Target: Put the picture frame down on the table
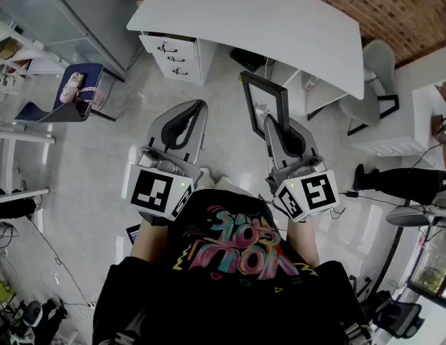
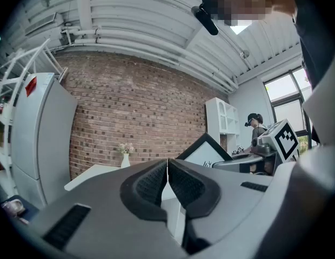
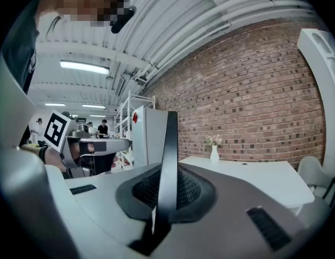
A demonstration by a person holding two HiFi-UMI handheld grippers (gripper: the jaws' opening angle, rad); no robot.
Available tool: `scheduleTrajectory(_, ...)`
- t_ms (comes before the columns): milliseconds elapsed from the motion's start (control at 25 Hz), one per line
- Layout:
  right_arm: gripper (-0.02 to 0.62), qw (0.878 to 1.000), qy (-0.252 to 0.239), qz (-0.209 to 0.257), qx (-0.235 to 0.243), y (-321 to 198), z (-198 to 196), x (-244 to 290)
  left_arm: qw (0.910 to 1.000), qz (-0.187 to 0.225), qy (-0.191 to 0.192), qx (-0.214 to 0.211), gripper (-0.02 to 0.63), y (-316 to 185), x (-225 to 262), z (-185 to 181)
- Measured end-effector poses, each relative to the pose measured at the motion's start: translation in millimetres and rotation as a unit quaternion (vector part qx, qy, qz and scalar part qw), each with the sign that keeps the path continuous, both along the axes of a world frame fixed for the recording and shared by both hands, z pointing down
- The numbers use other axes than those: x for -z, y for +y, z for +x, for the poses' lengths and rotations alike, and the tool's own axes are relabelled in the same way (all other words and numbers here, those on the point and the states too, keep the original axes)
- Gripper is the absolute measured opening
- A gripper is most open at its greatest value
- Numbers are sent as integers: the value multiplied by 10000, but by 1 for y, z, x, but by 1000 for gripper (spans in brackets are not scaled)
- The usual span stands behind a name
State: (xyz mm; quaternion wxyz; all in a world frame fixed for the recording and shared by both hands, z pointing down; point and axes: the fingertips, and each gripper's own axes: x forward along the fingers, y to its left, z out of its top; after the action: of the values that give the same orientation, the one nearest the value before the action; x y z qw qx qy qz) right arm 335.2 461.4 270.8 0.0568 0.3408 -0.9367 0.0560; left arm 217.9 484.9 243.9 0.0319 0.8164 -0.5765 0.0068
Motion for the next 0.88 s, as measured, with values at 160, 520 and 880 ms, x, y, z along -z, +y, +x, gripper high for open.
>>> scheduleTrajectory(160, 37, 10000, -16, -12, -18, -1, 1, -2, 10000, 16, -4, 21, 28, -1, -2, 0)
scheduleTrajectory(520, 37, 9996, -124, -154, 219, 6, 10, -15, 9998, 22, -49, 165, 28, 4, -9, 11)
scheduleTrajectory(880, 37, 9987, -116, -298, 400, -13, -2, -24, 9992, -61, -9, 388, 28, -10, -18, -5)
